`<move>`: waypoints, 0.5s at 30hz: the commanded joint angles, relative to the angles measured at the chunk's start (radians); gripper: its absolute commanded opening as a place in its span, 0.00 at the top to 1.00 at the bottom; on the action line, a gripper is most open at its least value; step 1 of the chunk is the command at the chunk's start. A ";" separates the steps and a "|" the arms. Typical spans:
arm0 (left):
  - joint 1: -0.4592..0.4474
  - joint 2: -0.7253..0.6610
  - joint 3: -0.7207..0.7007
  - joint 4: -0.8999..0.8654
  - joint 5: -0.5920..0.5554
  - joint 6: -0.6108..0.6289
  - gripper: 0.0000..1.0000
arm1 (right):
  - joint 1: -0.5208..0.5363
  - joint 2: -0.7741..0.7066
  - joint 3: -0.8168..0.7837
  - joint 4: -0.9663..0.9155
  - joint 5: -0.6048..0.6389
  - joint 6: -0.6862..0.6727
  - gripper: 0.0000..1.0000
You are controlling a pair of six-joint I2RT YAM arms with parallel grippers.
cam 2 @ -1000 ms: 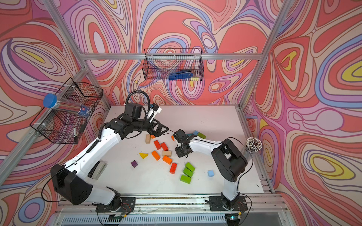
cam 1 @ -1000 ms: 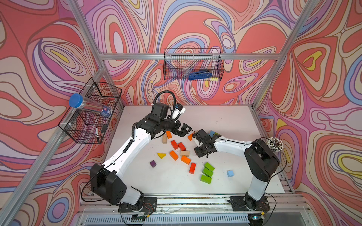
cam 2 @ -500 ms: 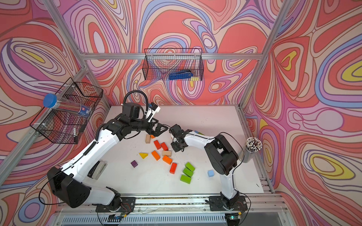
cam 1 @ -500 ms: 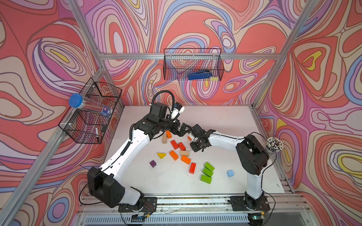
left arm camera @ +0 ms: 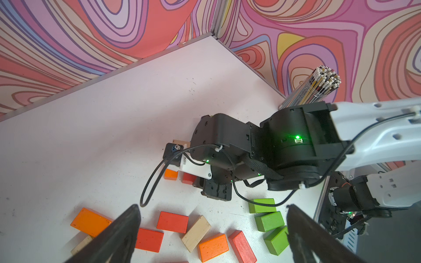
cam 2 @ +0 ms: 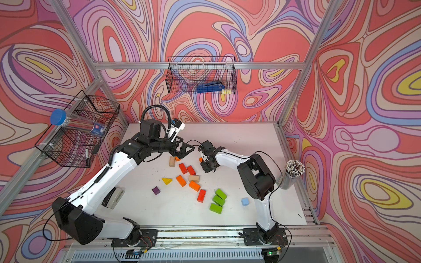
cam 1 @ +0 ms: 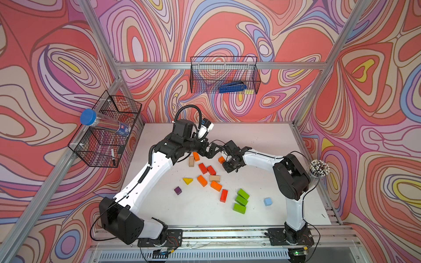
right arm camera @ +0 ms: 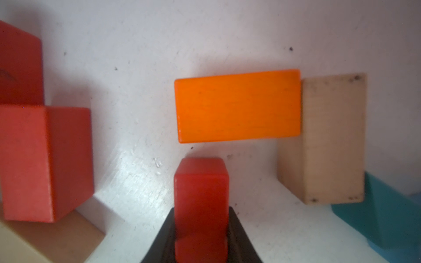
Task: Assemble a heart with building blocks
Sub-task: Assemble the building block at the center of the board.
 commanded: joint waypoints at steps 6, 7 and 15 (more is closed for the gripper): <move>0.003 -0.004 -0.011 0.020 0.007 0.010 0.00 | -0.012 0.057 0.047 -0.033 -0.013 -0.041 0.75; 0.004 -0.004 -0.010 0.021 0.011 0.009 0.00 | -0.011 0.060 0.050 -0.032 -0.011 -0.044 0.75; 0.004 0.001 -0.009 0.019 0.013 0.008 0.00 | -0.011 0.084 0.077 -0.045 0.000 -0.059 0.72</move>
